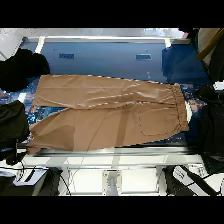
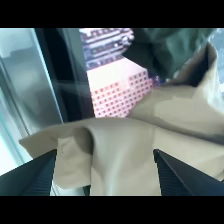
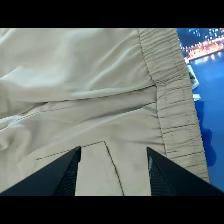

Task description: Fold the clothes and pants, and hang the long-sleeved shirts on hangers.

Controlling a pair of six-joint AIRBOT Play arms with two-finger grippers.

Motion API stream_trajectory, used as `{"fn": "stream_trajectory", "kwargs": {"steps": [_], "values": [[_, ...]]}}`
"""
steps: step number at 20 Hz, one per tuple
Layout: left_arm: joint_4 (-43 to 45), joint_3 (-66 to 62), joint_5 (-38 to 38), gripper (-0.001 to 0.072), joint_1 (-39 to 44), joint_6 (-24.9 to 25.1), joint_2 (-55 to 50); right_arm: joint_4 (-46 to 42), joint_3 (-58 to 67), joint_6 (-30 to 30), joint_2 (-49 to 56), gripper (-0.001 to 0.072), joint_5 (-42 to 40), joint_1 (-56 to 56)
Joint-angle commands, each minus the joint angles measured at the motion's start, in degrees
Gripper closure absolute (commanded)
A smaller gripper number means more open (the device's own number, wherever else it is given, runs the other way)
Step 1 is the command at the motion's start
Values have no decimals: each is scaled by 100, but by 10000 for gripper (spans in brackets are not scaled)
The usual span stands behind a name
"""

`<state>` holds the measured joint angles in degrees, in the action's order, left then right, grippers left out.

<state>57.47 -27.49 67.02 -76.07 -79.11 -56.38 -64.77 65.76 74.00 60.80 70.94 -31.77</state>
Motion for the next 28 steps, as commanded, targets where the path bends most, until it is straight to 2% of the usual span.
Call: {"fn": "stream_trajectory", "kwargs": {"steps": [1, 2, 9, 11, 12, 13, 15, 16, 19, 22, 24, 26, 28], "values": [[-245, 31, -79, 112, -4, 26, -162, 7, -2, -17, -9, 264, 4, 0], [-245, 31, -79, 167, 70, 118, -203, 9, -2, -15, -9, 264, 9, 2], [-247, 31, -87, 176, 181, 114, -472, 13, -2, -15, -9, 264, 22, 2], [-264, 31, -107, 299, 181, 114, -553, 15, -2, -15, -9, 264, 31, 2], [-271, 28, -144, 326, 181, 114, -577, 22, -2, -13, -9, 264, 37, 2], [-267, 28, -164, 420, 184, 116, -595, 31, -2, -15, -9, 264, 46, 2], [-269, 28, -179, 655, 201, 210, -632, 68, -2, -13, -9, 264, 48, 2], [-271, 28, -223, 695, 251, 260, -632, 87, -2, -15, -9, 264, 48, 2], [-269, 20, -365, 696, 485, 267, -632, 131, 0, -17, -13, 265, 105, 0], [-273, -181, -297, 696, 509, 289, -579, -538, 31, -33, -264, 265, 295, -118], [-568, -369, -269, 696, 514, 396, -474, -704, -138, -238, -616, 265, 446, -546], [-1143, -426, -225, 697, 533, 745, -409, -538, -765, -313, -979, 263, 522, -1263], [-1296, -426, -210, 697, 647, 870, -400, 280, -1687, -529, -1180, 262, 608, -2188]]}}
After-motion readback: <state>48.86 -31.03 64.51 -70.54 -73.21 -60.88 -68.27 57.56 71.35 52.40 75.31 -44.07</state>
